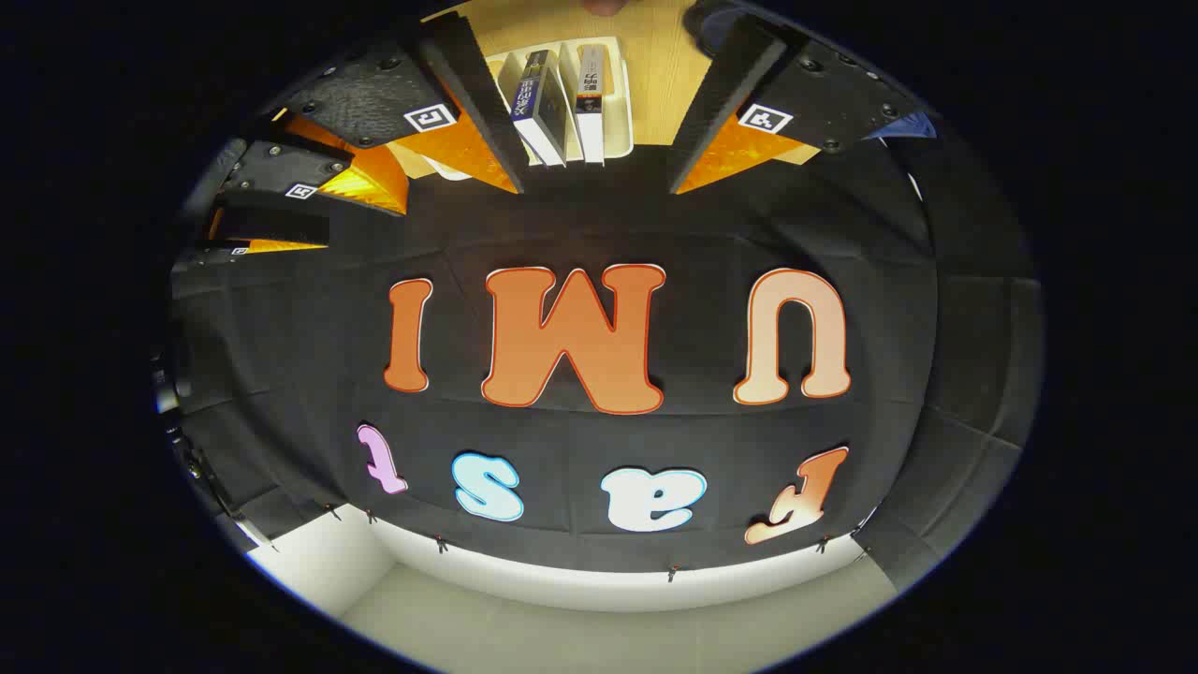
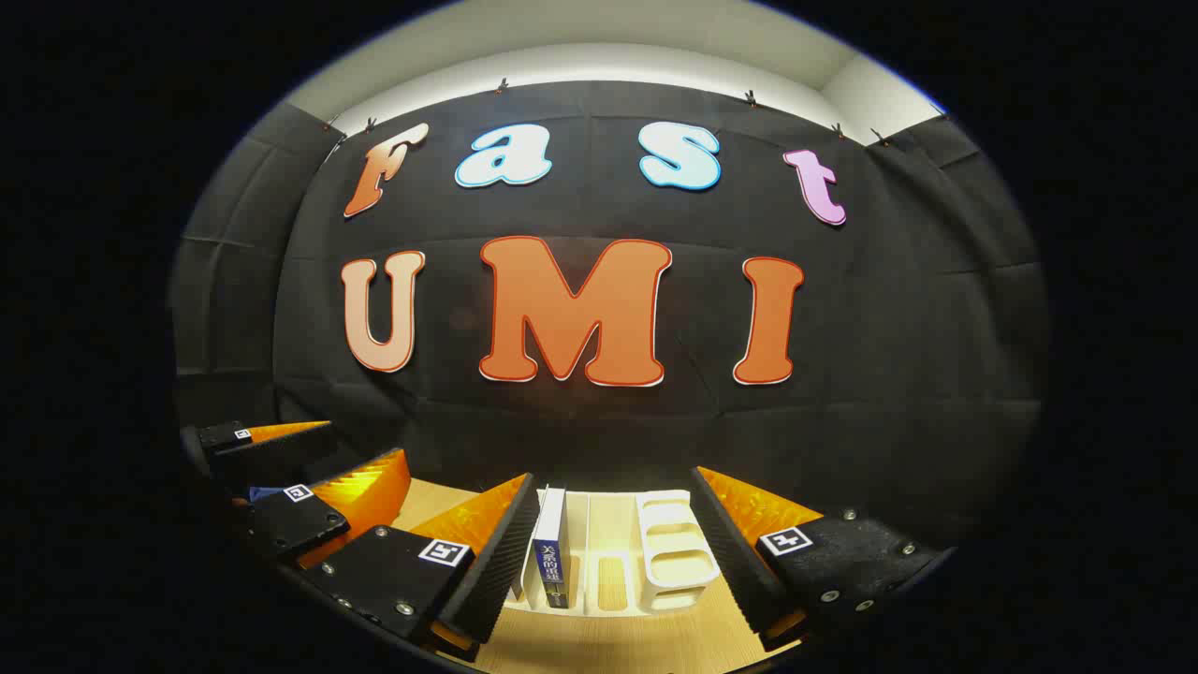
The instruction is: Open the schoolbag, grab two books from the bookshelf and put them into the schoolbag.
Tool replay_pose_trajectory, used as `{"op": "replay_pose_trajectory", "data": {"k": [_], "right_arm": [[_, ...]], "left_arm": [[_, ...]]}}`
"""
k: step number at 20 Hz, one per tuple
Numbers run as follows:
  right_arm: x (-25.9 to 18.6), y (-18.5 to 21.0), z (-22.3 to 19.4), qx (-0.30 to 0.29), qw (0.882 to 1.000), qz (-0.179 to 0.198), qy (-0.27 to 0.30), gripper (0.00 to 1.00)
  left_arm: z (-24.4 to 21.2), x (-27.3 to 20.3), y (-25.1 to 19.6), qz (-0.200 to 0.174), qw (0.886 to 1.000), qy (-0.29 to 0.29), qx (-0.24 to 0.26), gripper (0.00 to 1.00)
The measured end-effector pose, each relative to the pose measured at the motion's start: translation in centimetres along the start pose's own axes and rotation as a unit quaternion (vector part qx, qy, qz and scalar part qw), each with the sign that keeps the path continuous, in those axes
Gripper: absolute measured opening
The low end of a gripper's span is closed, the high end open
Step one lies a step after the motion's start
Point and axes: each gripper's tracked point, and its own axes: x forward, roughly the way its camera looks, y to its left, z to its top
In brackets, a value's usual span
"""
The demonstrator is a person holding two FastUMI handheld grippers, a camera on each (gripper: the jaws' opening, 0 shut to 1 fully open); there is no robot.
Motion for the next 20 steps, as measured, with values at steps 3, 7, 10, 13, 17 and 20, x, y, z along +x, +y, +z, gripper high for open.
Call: {"op": "replay_pose_trajectory", "data": {"k": [3, 7, 10, 13, 17, 20], "right_arm": [[0.3, 0.2, -0.5, 0.004, 1.000, 0.003, 0.007, 0.97], [0.8, 0.5, -0.6, -0.002, 1.000, 0.011, 0.009, 0.96], [1.5, 1.4, -0.6, -0.002, 1.000, 0.023, 0.007, 0.96], [2.6, 2.4, -0.5, 0.006, 0.999, 0.035, 0.022, 0.96], [3.2, 3.2, 0.2, 0.007, 0.999, 0.047, 0.024, 0.97], [3.6, 3.0, -0.1, -0.004, 0.999, 0.041, 0.025, 0.97]], "left_arm": [[-0.2, 0.2, -0.1, -0.001, 1.000, 0.003, 0.001, 0.93], [-0.5, 0.4, 0.4, 0.003, 1.000, 0.002, -0.002, 0.94], [-1.2, 1.3, 1.2, 0.009, 1.000, 0.007, -0.018, 0.93], [-1.4, 2.7, 1.6, 0.009, 0.999, 0.024, -0.037, 0.94], [-0.8, 2.9, 2.2, 0.016, 0.999, 0.016, -0.040, 0.94], [-0.2, 2.8, 2.4, 0.019, 0.999, 0.005, -0.035, 0.93]]}}
